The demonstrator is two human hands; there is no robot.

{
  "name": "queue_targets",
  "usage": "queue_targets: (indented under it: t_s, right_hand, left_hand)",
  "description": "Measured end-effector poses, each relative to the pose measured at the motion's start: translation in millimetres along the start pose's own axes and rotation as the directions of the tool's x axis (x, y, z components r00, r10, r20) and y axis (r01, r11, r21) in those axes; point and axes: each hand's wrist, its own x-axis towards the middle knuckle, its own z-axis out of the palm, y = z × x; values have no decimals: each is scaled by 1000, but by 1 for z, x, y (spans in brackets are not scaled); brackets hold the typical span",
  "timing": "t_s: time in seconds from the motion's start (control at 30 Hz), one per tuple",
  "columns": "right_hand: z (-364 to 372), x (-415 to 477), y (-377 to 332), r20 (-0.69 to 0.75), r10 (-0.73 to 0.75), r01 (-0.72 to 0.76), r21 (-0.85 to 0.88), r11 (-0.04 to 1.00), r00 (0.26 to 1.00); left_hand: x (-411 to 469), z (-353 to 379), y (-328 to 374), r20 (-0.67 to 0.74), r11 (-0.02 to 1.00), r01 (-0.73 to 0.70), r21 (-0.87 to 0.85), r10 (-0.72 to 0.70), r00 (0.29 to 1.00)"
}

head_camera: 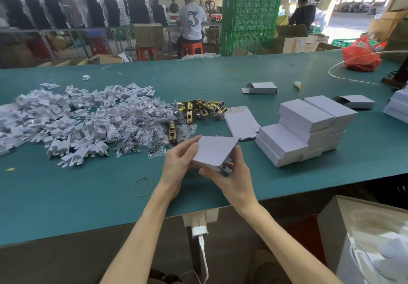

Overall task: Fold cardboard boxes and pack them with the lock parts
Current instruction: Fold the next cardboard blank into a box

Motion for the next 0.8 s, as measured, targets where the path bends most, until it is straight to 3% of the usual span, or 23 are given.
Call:
queue_targets:
  t_s: [0.3, 0.4, 0.5, 0.8]
  right_hand:
    - [-4, 5, -3, -143, 59, -43, 114, 993, 988]
    - [-5, 5, 1, -149, 88, -69, 127, 989, 985]
    - [-7, 6, 4, -173, 110, -90, 124, 988, 979]
    - [-3, 7, 5, -113, 104, -108, -32, 994, 988]
  left_hand:
    - [-5, 0, 2, 323, 997, -57, 55, 36, 946]
    - [-4, -2, 0, 325, 999, -38, -7, 39, 945]
    - [-4, 0, -3, 313, 997, -59, 46, 42, 949]
    - [-3, 1, -4, 217, 996, -82, 37, 72, 974]
